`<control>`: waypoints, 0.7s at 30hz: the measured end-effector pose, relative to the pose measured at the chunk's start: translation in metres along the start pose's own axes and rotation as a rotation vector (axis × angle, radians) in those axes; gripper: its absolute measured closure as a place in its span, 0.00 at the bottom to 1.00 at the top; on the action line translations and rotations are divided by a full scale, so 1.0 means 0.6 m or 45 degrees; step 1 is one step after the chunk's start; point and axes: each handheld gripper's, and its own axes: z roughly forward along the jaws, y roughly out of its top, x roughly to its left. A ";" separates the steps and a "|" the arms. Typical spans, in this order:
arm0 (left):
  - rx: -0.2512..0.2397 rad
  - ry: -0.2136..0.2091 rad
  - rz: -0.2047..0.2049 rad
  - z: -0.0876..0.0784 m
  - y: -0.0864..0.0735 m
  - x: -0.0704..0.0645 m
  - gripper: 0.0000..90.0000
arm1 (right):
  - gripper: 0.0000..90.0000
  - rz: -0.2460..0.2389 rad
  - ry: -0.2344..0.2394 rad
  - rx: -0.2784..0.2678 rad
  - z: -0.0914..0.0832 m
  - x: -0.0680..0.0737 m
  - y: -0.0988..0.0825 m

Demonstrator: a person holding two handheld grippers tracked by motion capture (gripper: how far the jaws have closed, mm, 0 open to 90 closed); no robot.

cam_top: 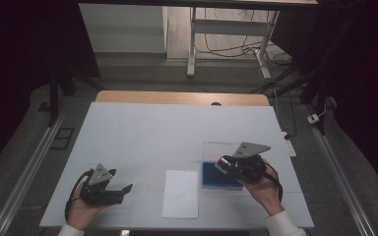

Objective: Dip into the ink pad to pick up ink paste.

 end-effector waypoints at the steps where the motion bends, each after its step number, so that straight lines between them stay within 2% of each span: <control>1: 0.000 0.000 -0.001 0.000 0.000 0.000 0.22 | 0.78 0.001 -0.001 0.003 0.002 0.001 0.000; 7: 0.001 0.001 -0.002 0.000 0.000 0.001 0.22 | 0.78 -0.024 -0.017 0.055 0.018 0.002 -0.007; 17: 0.004 0.001 -0.001 0.000 -0.001 0.001 0.22 | 0.78 -0.025 -0.016 0.141 0.045 0.002 -0.020; 21: 0.005 0.001 -0.001 0.001 -0.001 0.001 0.22 | 0.78 -0.040 -0.029 0.157 0.052 0.001 -0.023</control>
